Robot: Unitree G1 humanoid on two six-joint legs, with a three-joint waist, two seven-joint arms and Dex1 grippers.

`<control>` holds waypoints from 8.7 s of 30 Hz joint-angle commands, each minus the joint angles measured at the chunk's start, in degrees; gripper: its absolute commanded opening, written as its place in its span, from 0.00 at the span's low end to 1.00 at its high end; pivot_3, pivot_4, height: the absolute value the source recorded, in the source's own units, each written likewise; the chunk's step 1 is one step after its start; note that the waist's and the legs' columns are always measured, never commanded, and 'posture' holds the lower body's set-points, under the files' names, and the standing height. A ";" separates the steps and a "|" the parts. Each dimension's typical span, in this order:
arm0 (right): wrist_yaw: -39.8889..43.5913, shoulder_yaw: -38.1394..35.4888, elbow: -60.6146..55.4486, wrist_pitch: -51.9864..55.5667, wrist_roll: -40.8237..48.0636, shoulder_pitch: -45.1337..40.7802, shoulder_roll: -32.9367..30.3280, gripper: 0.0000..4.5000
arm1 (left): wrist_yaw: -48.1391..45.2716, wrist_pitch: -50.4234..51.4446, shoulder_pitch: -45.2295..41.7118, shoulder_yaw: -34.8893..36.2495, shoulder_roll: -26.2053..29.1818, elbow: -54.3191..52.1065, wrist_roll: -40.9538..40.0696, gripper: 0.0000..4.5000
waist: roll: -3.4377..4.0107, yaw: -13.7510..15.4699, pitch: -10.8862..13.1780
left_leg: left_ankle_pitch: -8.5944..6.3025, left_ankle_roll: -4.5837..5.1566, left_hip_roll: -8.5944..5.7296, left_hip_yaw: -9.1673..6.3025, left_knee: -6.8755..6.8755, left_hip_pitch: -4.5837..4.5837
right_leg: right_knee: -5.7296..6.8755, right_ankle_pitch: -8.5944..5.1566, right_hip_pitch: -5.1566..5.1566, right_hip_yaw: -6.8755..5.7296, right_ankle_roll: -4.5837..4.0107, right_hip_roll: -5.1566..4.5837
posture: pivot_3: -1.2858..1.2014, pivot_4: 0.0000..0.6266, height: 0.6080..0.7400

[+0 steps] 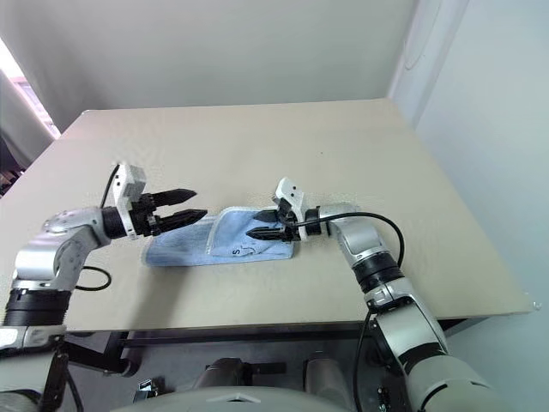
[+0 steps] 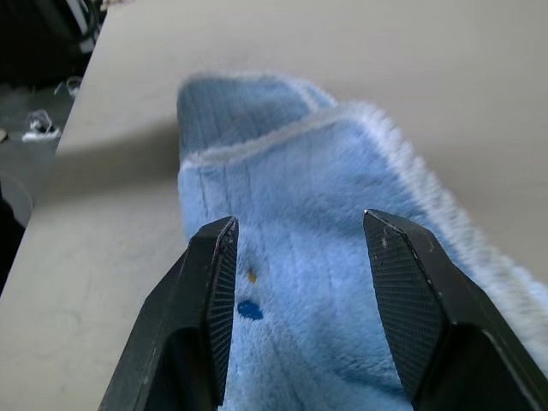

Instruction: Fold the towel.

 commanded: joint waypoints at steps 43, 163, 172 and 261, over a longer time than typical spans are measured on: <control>-0.96 -3.39 4.73 -3.33 -4.03 -0.63 2.89 0.53 | -3.50 -10.06 -7.34 -4.94 -6.83 19.67 9.23 0.00 | -0.02 -0.14 -0.01 | 0.01 -0.02 -0.01 -0.13 -0.06 0.69 | 0.03 -0.13 0.63 0.01 0.17 0.03 | 0.52 0.00 0.93; -4.38 0.61 -10.11 7.38 -0.55 3.26 0.07 0.77 | 73.82 38.13 30.77 33.02 -10.68 -7.36 -65.18 0.13 | -0.23 -1.25 0.08 | -0.24 -0.57 -0.01 -0.14 -1.11 0.64 | -0.77 -0.32 0.14 0.02 -0.37 -0.05 | 0.52 0.00 0.93; -4.18 0.55 -9.78 7.07 -0.92 3.37 -0.06 0.77 | 78.17 33.95 31.25 32.44 -10.42 -3.25 -70.13 0.67 | -0.22 -1.24 0.08 | -0.30 -0.66 0.00 -0.14 -1.10 0.68 | -0.82 -0.42 0.13 0.02 -0.20 -0.06 | 0.52 0.00 0.93; -1.20 -8.92 -15.03 19.90 12.85 1.44 -4.27 0.77 | 40.78 53.43 4.64 27.36 9.50 2.49 -44.69 0.01 | 0.19 1.50 -0.26 | -0.25 -0.62 -0.13 -0.53 -1.05 -0.12 | -0.72 -0.09 -0.68 -1.52 -0.33 -0.87 | 0.52 0.00 0.93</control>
